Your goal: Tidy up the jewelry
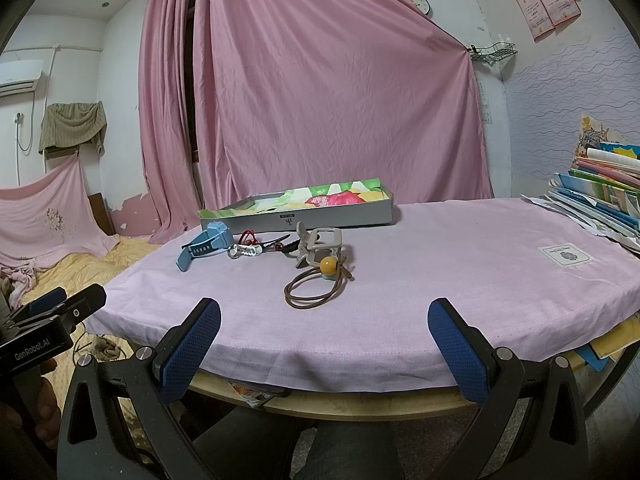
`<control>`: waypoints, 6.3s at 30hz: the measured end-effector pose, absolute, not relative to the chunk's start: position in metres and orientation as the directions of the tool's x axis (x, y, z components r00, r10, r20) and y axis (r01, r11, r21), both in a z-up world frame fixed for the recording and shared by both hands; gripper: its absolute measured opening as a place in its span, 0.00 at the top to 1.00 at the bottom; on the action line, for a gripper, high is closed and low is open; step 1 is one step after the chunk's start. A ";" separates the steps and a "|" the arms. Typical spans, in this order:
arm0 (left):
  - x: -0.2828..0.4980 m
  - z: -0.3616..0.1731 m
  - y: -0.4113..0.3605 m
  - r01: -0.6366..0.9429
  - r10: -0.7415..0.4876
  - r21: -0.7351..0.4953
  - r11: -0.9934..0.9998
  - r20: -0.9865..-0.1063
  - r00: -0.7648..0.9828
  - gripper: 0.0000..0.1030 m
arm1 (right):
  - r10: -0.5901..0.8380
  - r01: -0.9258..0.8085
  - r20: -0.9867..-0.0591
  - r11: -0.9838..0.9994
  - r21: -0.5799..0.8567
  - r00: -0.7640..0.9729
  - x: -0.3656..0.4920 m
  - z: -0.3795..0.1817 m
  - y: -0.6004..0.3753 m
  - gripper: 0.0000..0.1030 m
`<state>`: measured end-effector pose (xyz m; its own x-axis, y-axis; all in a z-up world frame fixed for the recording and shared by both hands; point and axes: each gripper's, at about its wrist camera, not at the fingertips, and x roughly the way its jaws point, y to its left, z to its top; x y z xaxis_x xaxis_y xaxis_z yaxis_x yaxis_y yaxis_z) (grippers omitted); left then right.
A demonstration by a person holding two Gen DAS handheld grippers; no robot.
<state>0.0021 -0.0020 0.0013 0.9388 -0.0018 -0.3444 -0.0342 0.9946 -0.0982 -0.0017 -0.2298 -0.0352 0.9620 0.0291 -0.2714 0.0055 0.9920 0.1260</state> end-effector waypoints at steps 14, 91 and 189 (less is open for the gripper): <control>0.002 0.001 -0.002 -0.034 -0.002 -0.098 0.995 -0.345 0.938 0.00 | 0.029 0.006 -0.273 0.992 0.126 0.962 -0.002 -0.035 -0.230 0.01; 0.181 0.009 -0.047 0.183 -0.197 -0.085 0.979 -0.613 0.765 0.28 | 0.130 -0.060 -0.551 0.988 0.143 0.824 0.152 -0.037 -0.227 0.51; 0.321 0.041 0.009 0.108 -0.186 -0.157 0.982 -0.677 0.712 0.25 | 0.328 -0.183 -0.658 0.942 0.281 0.678 0.364 0.013 -0.190 0.31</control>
